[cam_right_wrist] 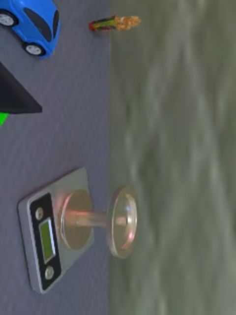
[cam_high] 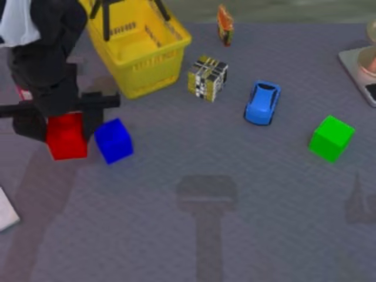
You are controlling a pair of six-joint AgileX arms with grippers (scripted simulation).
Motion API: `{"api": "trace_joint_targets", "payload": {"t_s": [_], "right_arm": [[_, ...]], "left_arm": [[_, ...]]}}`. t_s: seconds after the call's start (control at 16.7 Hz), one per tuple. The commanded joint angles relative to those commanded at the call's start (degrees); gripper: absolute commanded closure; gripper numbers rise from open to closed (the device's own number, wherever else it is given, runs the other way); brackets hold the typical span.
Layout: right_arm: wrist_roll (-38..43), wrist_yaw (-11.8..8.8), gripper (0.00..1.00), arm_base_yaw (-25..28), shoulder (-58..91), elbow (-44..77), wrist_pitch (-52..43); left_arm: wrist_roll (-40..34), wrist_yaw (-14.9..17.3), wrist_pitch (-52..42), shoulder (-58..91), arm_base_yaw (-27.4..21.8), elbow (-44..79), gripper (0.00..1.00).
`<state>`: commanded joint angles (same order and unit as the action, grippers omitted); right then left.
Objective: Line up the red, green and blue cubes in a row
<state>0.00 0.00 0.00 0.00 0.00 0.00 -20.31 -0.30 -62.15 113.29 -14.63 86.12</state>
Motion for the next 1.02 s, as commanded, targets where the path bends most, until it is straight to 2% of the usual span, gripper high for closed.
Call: {"api": "trace_joint_targets", "payload": {"t_s": [0.24,0.42,0.78,1.02], "right_arm": [[0.00,0.00,0.00,0.00,0.00,0.00,0.00],[0.00,0.00,0.00,0.00,0.00,0.00,0.00],[0.00,0.00,0.00,0.00,0.00,0.00,0.00],[0.00,0.00,0.00,0.00,0.00,0.00,0.00]], "left_arm": [[-8.22,-0.01,-1.84,-0.15,-12.68,1.47,1.00],[-12.59,-0.08,-2.50,-0.71,-18.86,2.18,1.00],[-13.30,-0.07,-2.30,-0.62,-19.73,2.00,1.00],[-13.41,-0.07,3.83,1.00,-19.72,-2.29,1.00]]}}
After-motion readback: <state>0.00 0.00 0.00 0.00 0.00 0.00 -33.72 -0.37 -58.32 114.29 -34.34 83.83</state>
